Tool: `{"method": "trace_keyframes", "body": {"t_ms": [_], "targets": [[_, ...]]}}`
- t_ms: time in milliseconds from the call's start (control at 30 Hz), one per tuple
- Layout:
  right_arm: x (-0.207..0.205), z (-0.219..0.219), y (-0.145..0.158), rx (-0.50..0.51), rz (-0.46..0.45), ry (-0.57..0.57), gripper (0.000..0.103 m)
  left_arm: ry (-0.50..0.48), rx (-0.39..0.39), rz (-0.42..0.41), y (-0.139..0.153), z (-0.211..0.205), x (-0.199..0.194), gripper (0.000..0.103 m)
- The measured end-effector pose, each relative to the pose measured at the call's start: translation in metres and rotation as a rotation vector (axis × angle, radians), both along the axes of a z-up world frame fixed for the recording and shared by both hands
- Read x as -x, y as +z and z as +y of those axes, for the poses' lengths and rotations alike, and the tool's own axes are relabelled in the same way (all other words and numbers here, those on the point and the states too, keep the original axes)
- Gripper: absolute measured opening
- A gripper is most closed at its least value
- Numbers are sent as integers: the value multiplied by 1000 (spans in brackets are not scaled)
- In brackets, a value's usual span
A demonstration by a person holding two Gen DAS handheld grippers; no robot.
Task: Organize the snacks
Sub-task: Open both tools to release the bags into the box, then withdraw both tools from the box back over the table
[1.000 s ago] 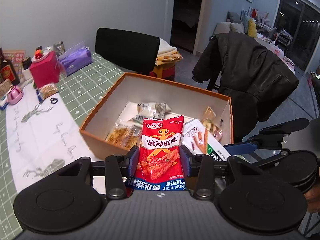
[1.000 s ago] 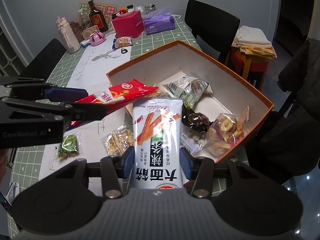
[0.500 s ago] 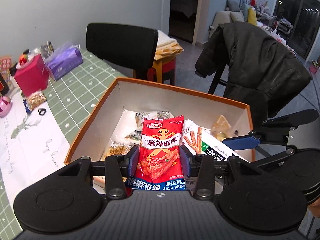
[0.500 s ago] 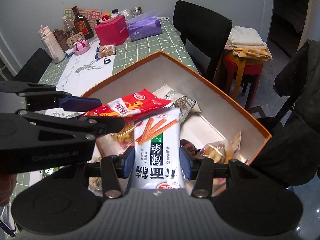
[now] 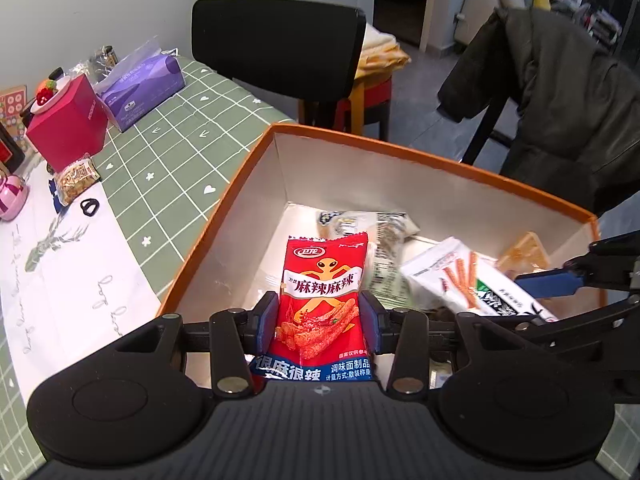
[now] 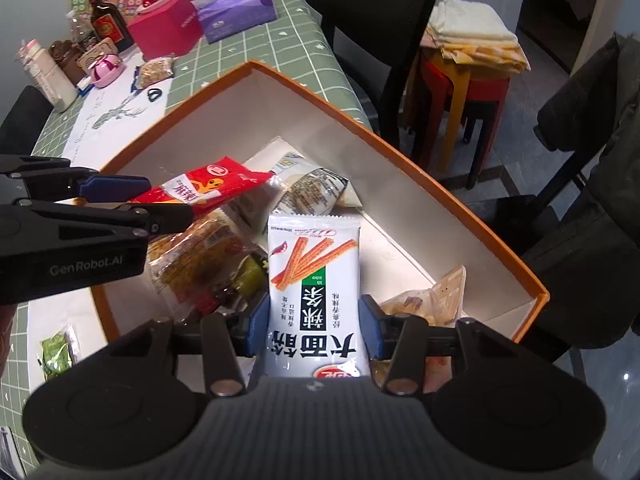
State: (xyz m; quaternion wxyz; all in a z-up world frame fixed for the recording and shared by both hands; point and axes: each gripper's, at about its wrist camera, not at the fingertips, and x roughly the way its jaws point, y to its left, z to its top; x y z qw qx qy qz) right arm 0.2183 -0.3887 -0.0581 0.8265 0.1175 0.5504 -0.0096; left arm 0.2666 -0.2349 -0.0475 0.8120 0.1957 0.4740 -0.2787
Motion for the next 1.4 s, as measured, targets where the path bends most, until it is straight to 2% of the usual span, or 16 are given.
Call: {"method": "trace_keyframes", "body": {"t_ms": [267, 367, 467, 533, 600, 933, 1167, 1400], "targets": [[-25, -9, -20, -67, 51, -52, 47, 6, -89, 6, -19, -15, -20, 50], [-31, -8, -25, -62, 51, -58, 47, -3, -140, 2, -26, -18, -23, 51], [-34, -8, -27, -64, 46, -70, 49, 1, -157, 31, -33, -17, -27, 51], [-35, -9, -29, -65, 49, -78, 51, 3, -152, 32, -33, -15, -27, 54], [-34, -10, -31, -61, 57, -87, 53, 2, -143, 28, -30, -14, -26, 61], [-25, -13, -27, -75, 54, -123, 53, 3, -75, -1, -4, -4, -22, 64], [-17, 0, -2, -5, 12, -92, 53, 29, -33, -28, 18, 12, -18, 66], [-5, 16, 31, 22, -53, -62, 53, 72, 3, -63, 45, 39, -11, 67]]}}
